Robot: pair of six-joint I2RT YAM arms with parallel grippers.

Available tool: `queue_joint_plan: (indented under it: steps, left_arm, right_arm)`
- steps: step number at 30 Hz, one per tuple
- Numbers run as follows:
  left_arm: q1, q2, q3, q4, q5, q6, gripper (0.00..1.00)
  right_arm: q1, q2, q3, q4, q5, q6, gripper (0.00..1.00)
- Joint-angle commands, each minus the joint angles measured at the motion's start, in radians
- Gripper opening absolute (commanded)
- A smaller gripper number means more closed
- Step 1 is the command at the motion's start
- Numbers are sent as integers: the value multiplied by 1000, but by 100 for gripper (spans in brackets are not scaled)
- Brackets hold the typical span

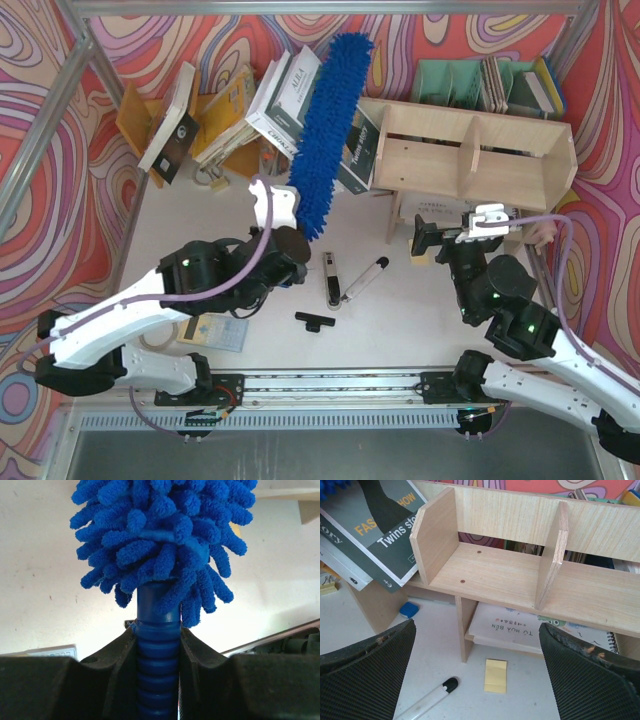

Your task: Dust the bookshelf with a duster

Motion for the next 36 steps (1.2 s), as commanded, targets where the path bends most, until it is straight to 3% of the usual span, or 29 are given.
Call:
queue_joint_plan:
  steps: [1,6,16,36]
  left_arm:
    - [24,-53,-36,21,-105,22,0]
    - [24,-66,-84,126,-41,76,0]
    - [24,68,-72,185,119,102,0]
    - [25,-105,-65,102,-234,131,0]
  right_arm:
    - [0,-23,-18,64,40,-42,99]
    - [0,-36,-27,71,39,-51,99]
    - [0,-36,-29,69,32,-60,99]
    - [0,-56,-33,72,32,-60,99]
